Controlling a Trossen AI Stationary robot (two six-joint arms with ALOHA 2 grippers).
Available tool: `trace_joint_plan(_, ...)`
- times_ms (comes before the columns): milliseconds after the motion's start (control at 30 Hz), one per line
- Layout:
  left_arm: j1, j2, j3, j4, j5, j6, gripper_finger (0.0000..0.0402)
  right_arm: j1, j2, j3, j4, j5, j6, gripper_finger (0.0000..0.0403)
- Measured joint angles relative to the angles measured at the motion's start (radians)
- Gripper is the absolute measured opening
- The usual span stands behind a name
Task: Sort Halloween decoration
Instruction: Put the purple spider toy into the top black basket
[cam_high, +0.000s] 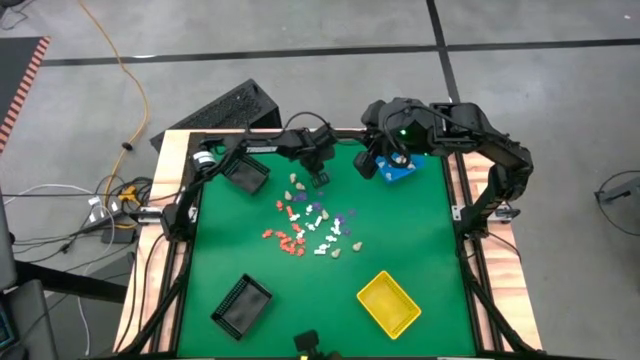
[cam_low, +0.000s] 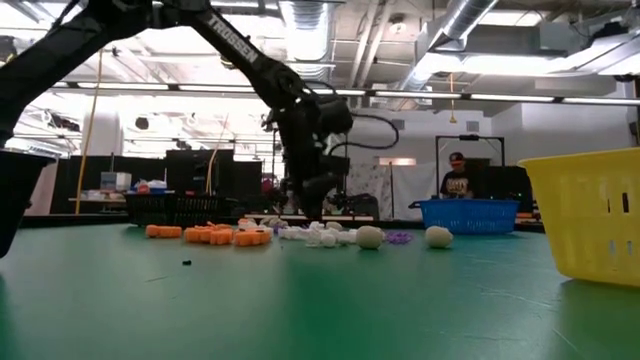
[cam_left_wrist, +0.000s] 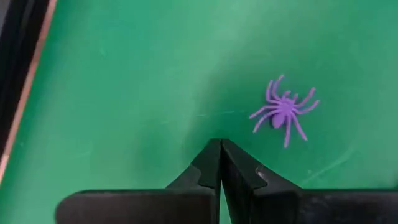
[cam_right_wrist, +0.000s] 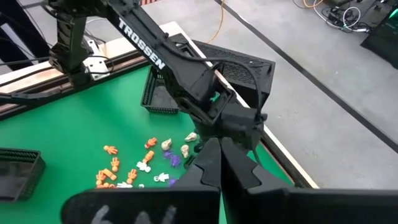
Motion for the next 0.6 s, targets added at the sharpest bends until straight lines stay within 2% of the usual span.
trace_joint_plan(133,-0.006,0.001,0.035,0.003,0.15,0.032,0.0,0.001,0.0,0.0,0.002,0.0,0.014,0.0021)
trace_joint_plan(333,-0.018,0.008,0.055,-0.092,0.185,0.157,0.0,0.009,0.0,0.0,0.029,0.0,0.014,0.0021)
trace_joint_plan(433,-0.031,0.009,0.084,-0.203,0.246,0.267,0.0,0.008,0.0,0.0,0.029,0.0,0.014,0.002)
trace_joint_plan(500,-0.044,0.006,0.109,-0.211,0.187,0.31,0.0,0.008,0.0,0.0,0.029,0.001,0.014,0.0021)
trace_joint_plan(600,-0.056,0.0,0.152,-0.203,0.017,0.373,0.0,0.008,0.0,0.0,0.028,0.002,0.014,0.0021)
